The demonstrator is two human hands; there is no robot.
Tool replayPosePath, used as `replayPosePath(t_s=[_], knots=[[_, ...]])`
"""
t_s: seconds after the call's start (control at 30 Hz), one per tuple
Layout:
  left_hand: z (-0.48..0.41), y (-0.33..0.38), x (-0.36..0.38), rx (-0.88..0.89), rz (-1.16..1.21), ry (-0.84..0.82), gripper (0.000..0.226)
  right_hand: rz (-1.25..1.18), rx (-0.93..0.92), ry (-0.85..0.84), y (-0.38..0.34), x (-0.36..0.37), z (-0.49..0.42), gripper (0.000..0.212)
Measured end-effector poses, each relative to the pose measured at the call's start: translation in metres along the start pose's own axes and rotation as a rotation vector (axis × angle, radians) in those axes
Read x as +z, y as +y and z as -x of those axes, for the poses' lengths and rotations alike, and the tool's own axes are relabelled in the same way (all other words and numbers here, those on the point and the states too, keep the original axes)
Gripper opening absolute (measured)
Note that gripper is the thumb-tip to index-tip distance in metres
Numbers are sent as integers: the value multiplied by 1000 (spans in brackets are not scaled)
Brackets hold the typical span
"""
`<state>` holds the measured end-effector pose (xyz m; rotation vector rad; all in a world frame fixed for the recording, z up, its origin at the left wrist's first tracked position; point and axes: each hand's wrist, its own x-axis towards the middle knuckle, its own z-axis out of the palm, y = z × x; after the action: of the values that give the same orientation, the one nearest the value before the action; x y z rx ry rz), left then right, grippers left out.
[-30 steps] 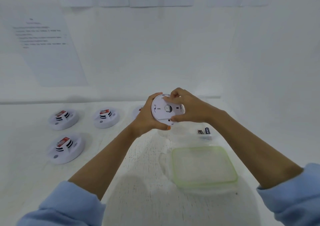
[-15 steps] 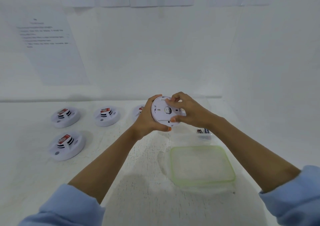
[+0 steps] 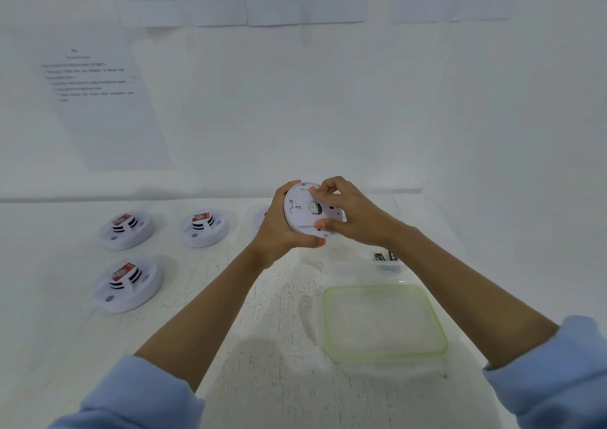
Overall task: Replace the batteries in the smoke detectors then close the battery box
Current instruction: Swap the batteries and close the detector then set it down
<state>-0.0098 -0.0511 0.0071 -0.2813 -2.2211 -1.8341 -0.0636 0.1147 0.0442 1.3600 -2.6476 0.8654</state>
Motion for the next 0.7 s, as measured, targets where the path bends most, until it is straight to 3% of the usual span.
replayPosePath(t_s=[0.2, 0.3, 0.4, 0.5, 0.6, 0.7], knots=[[-5, 8, -4, 75, -183, -24, 96, -104, 133, 90, -12, -2, 10, 58], [-4, 11, -6, 91, -295, -14, 87, -250, 246, 39, -24, 3, 15, 58], [3, 12, -6, 100, -363, 1, 98, -407, 210, 39, -34, 14, 16, 57], [11, 11, -10, 144, -492, 57, 105, -560, 208, 149, -41, 29, 14, 56], [21, 14, -19, 146, -392, 72, 106, -800, 333, 305, -49, 43, 8, 48], [38, 10, -38, -14, -178, 120, 99, -1147, 521, 363, -62, 56, -1, 46]])
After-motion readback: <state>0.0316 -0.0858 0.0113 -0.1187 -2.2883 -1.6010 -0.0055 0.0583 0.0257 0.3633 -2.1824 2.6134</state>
